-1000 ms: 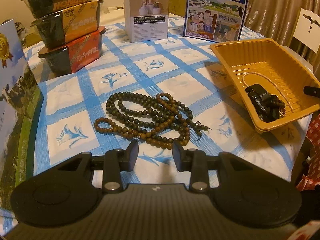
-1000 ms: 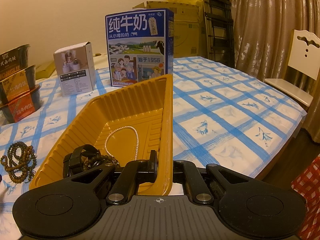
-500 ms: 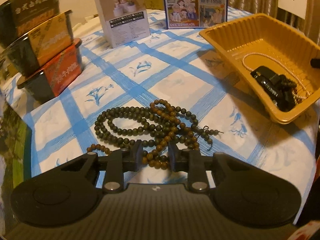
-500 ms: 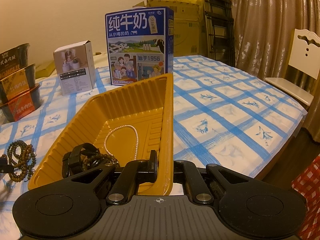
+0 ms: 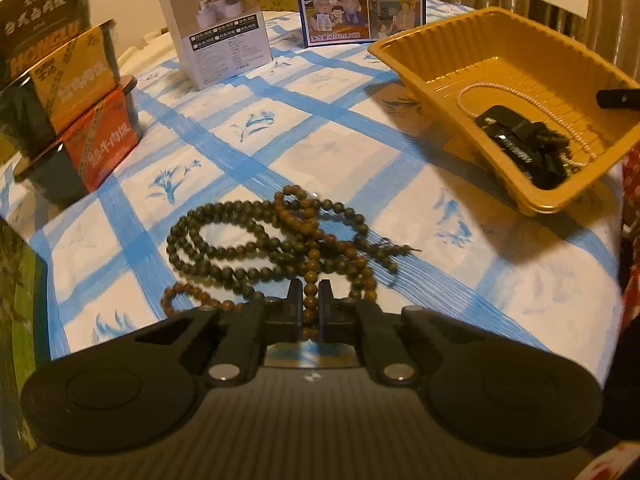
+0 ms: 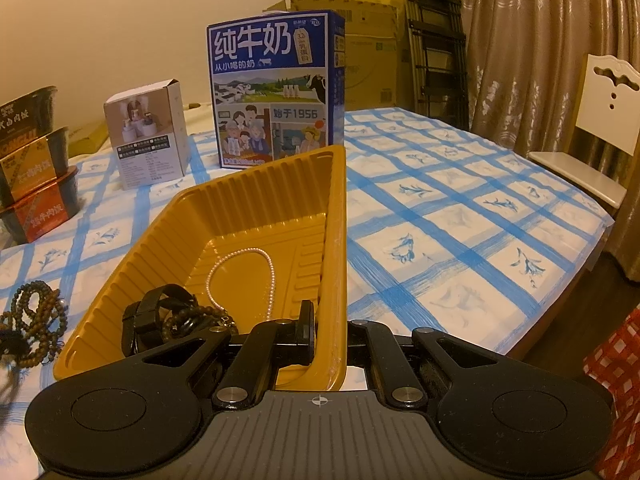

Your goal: Organize jewelry

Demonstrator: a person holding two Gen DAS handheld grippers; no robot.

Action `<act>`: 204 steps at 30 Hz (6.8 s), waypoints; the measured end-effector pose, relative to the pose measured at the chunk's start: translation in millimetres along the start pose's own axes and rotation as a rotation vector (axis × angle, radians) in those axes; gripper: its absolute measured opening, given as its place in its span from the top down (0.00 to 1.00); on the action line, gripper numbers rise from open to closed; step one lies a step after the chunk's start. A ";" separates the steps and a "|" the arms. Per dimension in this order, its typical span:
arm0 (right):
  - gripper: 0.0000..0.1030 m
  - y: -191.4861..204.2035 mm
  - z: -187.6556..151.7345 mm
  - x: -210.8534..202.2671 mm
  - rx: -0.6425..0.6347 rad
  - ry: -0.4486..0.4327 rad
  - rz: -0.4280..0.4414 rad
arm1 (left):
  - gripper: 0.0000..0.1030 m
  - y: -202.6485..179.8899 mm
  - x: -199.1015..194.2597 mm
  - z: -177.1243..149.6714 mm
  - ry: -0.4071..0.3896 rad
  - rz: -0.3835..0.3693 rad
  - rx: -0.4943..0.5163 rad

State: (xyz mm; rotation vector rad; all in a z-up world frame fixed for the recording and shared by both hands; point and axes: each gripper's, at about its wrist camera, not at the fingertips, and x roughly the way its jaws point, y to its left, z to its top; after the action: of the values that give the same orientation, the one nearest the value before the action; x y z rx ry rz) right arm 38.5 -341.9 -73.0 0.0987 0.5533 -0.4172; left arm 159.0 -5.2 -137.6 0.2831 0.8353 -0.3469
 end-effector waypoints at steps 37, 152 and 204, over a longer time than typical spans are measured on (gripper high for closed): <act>0.94 0.8 2.1 1.3 -0.001 0.006 0.003 | 0.94 53.9 -108.7 46.0 -0.212 0.036 -0.155; 0.94 -1.5 0.7 0.5 0.013 0.021 0.009 | 0.83 0.1 4.7 20.0 -0.063 0.027 -0.090; 0.94 2.4 1.6 0.7 0.001 0.025 0.013 | 0.95 -110.3 -2.6 104.3 -0.184 -0.436 -0.030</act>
State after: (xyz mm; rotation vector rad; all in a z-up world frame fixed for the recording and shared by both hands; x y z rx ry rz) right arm 40.8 -340.3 -72.1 0.1087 0.5769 -0.4039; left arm 182.5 -144.1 -80.9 0.0363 0.7155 -0.7561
